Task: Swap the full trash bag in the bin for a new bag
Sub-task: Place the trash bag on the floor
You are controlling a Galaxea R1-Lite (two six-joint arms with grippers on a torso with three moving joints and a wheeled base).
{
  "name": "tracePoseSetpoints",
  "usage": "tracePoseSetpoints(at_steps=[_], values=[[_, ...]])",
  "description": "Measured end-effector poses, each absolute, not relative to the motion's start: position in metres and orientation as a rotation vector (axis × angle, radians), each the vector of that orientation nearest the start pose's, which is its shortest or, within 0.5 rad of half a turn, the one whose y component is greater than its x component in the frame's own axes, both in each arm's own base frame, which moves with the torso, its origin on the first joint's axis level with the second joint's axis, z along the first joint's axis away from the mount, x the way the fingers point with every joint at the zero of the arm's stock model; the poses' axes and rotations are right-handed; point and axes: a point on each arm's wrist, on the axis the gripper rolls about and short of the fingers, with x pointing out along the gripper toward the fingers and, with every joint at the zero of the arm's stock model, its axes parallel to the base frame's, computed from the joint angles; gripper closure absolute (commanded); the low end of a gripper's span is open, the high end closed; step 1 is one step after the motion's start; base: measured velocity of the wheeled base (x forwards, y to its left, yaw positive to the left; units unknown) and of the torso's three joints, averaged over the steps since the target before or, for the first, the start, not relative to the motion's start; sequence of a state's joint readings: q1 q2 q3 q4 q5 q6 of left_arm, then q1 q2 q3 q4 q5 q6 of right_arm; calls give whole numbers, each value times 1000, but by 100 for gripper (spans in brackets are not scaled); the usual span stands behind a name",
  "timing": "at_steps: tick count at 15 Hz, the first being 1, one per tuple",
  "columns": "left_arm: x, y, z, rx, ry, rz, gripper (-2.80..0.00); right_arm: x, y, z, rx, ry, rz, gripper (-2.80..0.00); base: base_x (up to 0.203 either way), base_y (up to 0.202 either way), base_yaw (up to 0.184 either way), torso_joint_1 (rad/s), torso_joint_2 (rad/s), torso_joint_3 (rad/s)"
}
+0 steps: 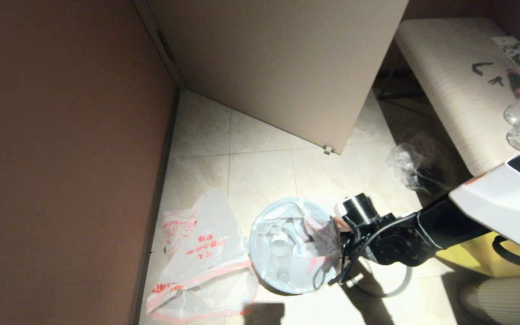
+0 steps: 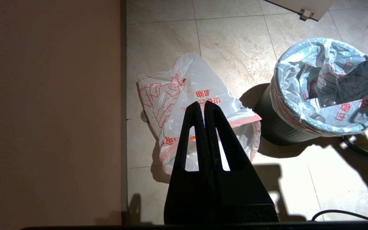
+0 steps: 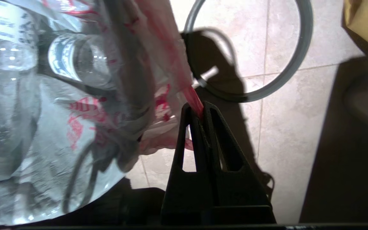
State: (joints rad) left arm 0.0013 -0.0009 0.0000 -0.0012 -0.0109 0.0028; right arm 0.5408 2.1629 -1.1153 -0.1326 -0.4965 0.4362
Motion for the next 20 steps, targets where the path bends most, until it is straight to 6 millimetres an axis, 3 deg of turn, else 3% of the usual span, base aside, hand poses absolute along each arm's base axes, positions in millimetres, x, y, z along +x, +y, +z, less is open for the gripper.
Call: tracePoseSetpoints(at_steps=[10,17,20], values=[[-23,0,76,3,-2,-9,0,326,192,84,225,880,158,0,0,0,0,0,0,0],[-23,0,76,3,-2,-10,0,339,201,94,360,949,335,0,0,0,0,0,0,0],[-23,0,76,3,-2,-9,0,344,181,90,379,974,280,0,0,0,0,0,0,0]])
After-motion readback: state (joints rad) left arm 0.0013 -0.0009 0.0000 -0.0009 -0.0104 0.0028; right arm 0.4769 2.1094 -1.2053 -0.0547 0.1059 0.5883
